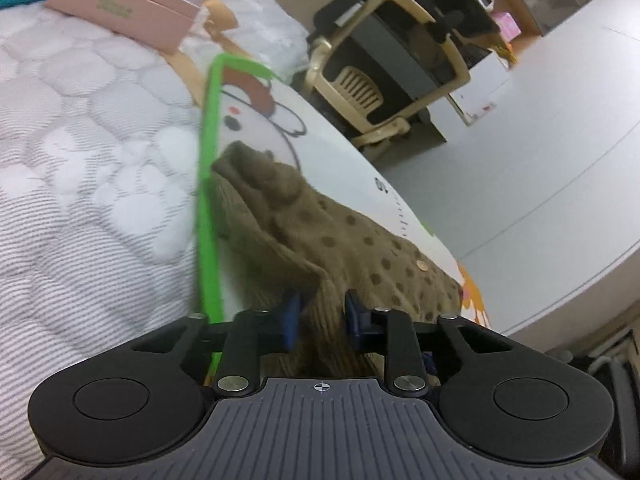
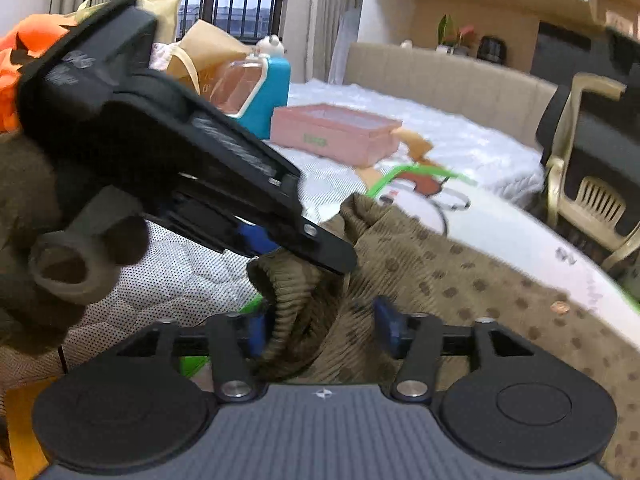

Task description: Fold clothes

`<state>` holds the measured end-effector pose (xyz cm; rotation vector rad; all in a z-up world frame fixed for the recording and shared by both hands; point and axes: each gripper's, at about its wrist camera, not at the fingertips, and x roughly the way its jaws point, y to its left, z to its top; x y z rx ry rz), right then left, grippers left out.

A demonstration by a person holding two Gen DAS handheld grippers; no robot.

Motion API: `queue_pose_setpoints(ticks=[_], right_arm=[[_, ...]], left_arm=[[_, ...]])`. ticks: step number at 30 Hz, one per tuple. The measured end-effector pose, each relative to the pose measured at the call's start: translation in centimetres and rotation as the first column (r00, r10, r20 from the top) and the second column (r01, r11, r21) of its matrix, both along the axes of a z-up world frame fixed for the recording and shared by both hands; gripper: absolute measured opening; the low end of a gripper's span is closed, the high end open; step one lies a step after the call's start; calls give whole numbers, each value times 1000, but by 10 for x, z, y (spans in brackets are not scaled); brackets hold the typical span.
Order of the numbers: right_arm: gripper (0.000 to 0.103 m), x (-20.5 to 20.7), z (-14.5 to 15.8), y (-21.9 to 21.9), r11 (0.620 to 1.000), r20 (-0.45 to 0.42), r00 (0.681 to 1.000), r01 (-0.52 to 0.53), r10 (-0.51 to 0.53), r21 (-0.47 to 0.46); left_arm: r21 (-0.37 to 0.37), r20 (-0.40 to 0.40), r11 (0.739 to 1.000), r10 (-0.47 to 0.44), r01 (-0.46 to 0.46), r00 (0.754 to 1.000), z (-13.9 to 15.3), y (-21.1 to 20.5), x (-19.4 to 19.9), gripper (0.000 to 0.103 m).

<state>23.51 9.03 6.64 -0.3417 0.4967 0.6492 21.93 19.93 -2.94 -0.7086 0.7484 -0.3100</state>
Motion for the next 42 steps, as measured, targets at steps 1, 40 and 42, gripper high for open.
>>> queue_pose_setpoints(ticks=[1,40,42], right_arm=[[77,-3,0,2,1000,18,1000,-13,13,-7],[83,2,-19,25,993,82,995,-44,53,-108],[82,4,-20,30,990,100,993,-42,56,-137]], left_arm=[[-14,4,1000,-8,8,1000,1,-1,1,17],[-75,-143,995,56,-67,988,-10,-6,43,32],[-98,-136,993,44,-58,990,-10,-4,41,33]])
